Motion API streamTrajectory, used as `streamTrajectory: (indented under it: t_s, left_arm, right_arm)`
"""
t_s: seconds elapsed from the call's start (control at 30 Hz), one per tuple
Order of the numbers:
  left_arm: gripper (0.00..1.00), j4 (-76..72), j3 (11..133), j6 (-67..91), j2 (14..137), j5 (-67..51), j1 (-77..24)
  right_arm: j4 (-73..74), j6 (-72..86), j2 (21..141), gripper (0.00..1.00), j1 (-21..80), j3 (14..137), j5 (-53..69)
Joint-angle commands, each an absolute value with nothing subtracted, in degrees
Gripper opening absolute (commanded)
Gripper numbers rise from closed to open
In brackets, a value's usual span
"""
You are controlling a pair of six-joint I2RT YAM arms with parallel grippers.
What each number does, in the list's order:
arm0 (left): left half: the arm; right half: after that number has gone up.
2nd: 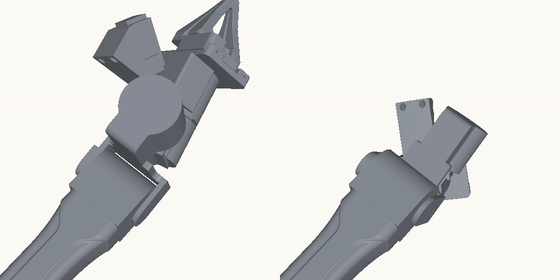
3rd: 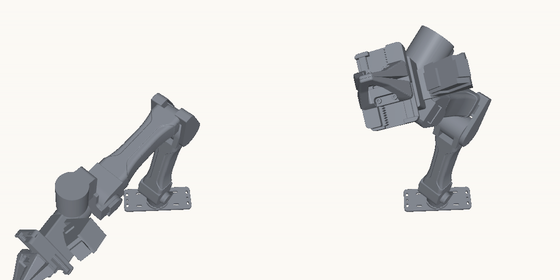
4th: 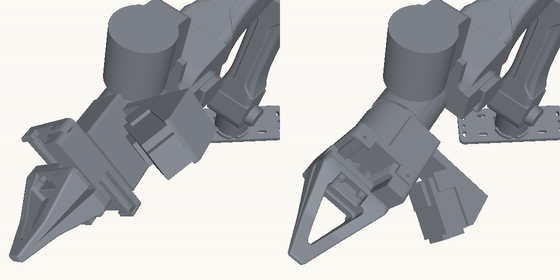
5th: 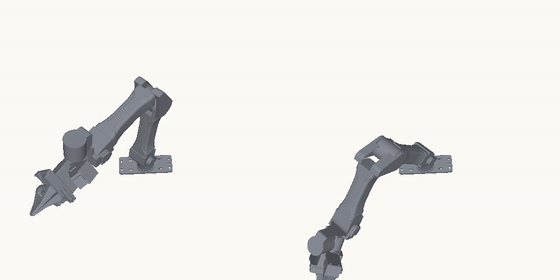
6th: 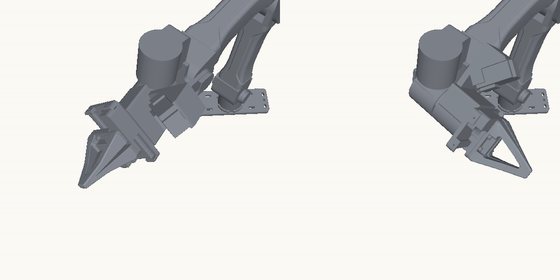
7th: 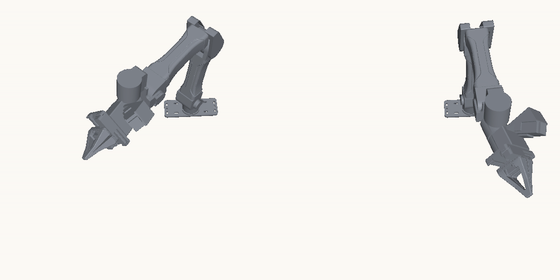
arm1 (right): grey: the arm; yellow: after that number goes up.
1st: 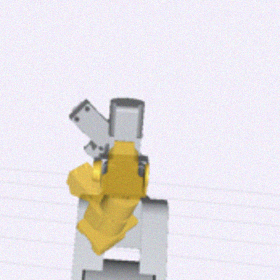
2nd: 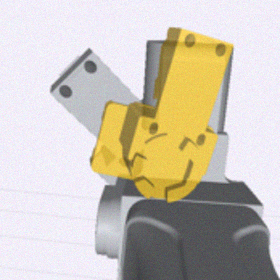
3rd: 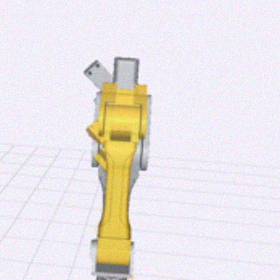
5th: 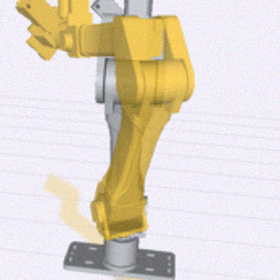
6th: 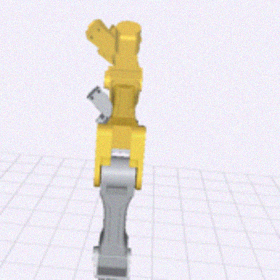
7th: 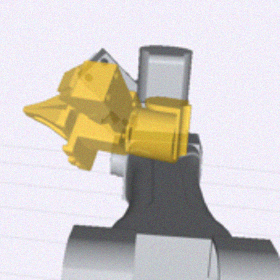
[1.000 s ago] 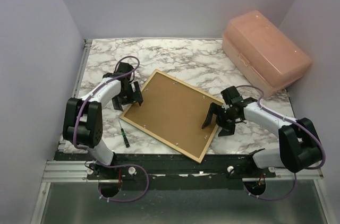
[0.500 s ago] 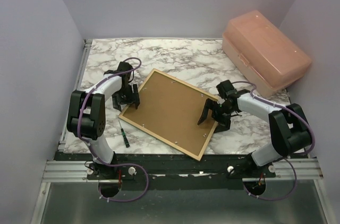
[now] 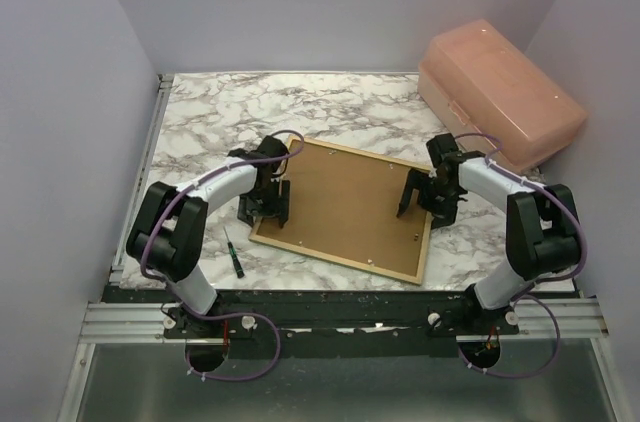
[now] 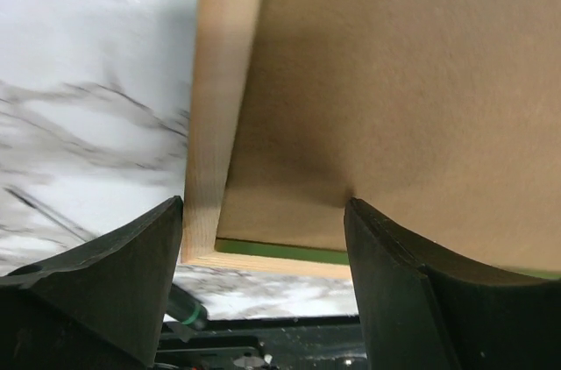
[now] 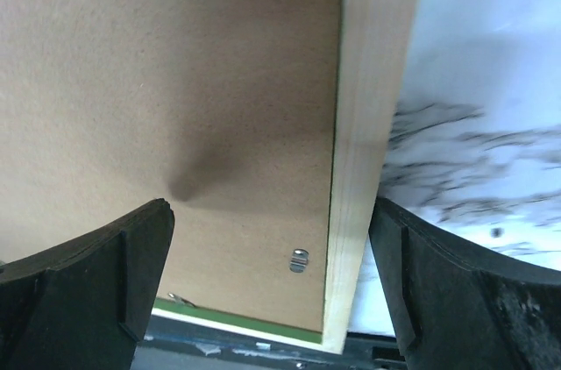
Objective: Put the photo into the frame
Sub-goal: Adjust the photo frame at the center of the board.
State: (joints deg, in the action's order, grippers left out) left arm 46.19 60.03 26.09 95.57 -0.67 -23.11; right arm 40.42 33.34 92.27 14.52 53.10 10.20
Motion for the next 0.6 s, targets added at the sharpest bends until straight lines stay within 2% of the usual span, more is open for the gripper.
streamTrajectory:
  t_s: [0.0,0.37,0.57]
  left_arm:
    - [0.72,39.98,56.07,36.28,91.66,-16.08,-31.47]
    - [0.72,37.94,45.46,47.26,80.81,-12.86,-39.30]
    - [0.84,44.16,46.20,47.84,77.40,-6.35,-39.29]
  right_arm:
    - [35.01,29.75,94.61,1.00,11.92,55.05,11.80]
    - [36.48,25.23,98.64,1.00,11.91,57.24,16.63]
    - [35.52,24.40,99.27,1.00,12.10,57.06,18.09]
